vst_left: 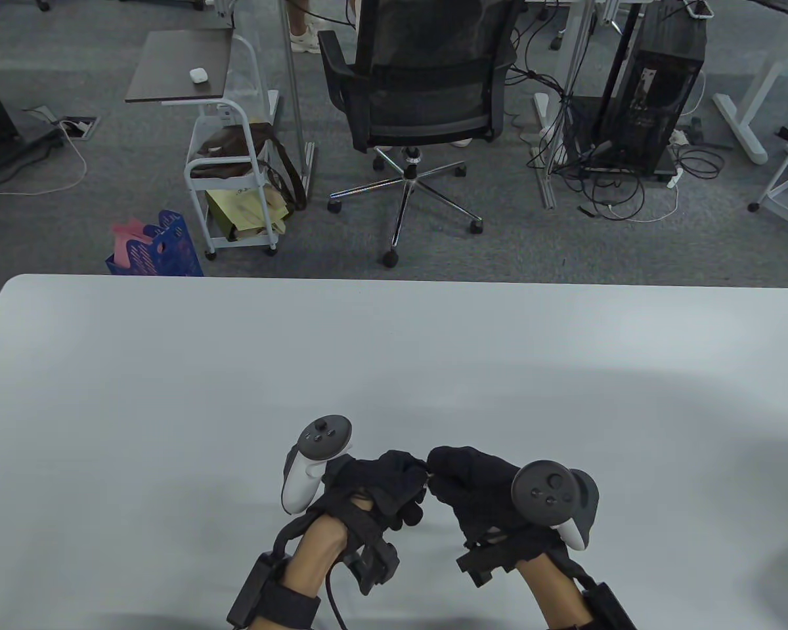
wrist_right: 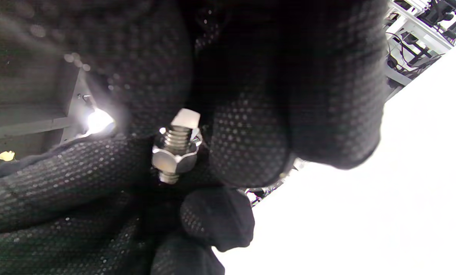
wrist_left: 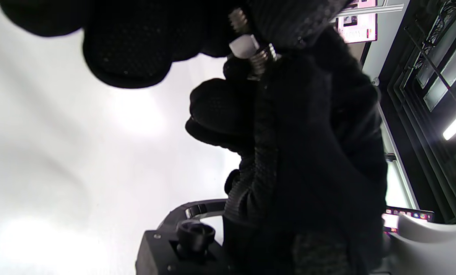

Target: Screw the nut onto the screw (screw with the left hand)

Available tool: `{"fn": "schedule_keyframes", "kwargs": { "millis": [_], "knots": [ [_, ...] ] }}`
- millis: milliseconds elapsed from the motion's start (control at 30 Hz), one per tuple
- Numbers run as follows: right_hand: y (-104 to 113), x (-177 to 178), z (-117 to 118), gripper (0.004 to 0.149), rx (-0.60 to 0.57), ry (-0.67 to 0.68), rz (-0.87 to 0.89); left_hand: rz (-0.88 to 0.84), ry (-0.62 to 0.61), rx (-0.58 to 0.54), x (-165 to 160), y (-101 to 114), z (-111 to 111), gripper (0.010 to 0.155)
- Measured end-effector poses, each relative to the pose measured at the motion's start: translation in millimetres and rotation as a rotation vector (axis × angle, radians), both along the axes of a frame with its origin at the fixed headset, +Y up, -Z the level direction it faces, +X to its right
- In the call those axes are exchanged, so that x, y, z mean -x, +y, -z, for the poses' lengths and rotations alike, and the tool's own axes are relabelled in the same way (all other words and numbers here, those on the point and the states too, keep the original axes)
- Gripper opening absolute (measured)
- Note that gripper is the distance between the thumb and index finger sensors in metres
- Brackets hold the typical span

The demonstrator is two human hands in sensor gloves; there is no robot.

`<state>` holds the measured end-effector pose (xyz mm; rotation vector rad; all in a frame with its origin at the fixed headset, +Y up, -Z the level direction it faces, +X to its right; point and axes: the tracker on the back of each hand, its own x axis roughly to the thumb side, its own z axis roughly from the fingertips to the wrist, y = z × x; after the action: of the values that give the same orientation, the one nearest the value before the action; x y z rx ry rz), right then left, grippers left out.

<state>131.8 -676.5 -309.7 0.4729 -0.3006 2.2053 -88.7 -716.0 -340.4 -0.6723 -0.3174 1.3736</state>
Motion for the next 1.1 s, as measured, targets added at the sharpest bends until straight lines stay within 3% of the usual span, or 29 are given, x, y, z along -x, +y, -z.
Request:
{"fn": "schedule_keyframes", "kwargs": {
  "millis": [67,300,433,700,900,967,1033,1100],
  "knots": [
    [0.0,-0.3,0.1,0.042,-0.001,-0.002,-0.002,-0.015,0.017,0.017,0.3,-1.8,-0.8,0.066],
    [0.2,-0.4,0.2,0.042,0.001,-0.002,0.003,0.021,0.003,-0.020,-1.3,1.8,0.4,0.056],
    [-0.1,-0.5,0.2,0.042,-0.001,-0.003,-0.002,0.004,0.028,0.004,-0.3,-1.4,-0.8,0.066],
    [-1.3,-0.1,1.7,0.044,0.037,0.022,0.010,0.033,0.052,-0.019,-0.4,1.9,-0.1,0.056],
    [0.4,0.1,1.2,0.044,0.024,0.023,-0.009,0.015,0.003,-0.019,-1.4,2.1,0.5,0.056],
    [0.8,-0.6,1.3,0.044,0.018,0.014,-0.005,0.001,-0.004,-0.014,-1.2,1.1,-0.4,0.062],
    [0.5,-0.5,1.2,0.044,0.021,0.016,0.000,0.005,0.042,-0.014,-0.3,-0.6,-0.5,0.066],
    [0.1,0.2,1.0,0.044,0.017,0.014,-0.008,0.036,0.076,-0.037,0.1,-0.4,0.4,0.060]
  ]
}}
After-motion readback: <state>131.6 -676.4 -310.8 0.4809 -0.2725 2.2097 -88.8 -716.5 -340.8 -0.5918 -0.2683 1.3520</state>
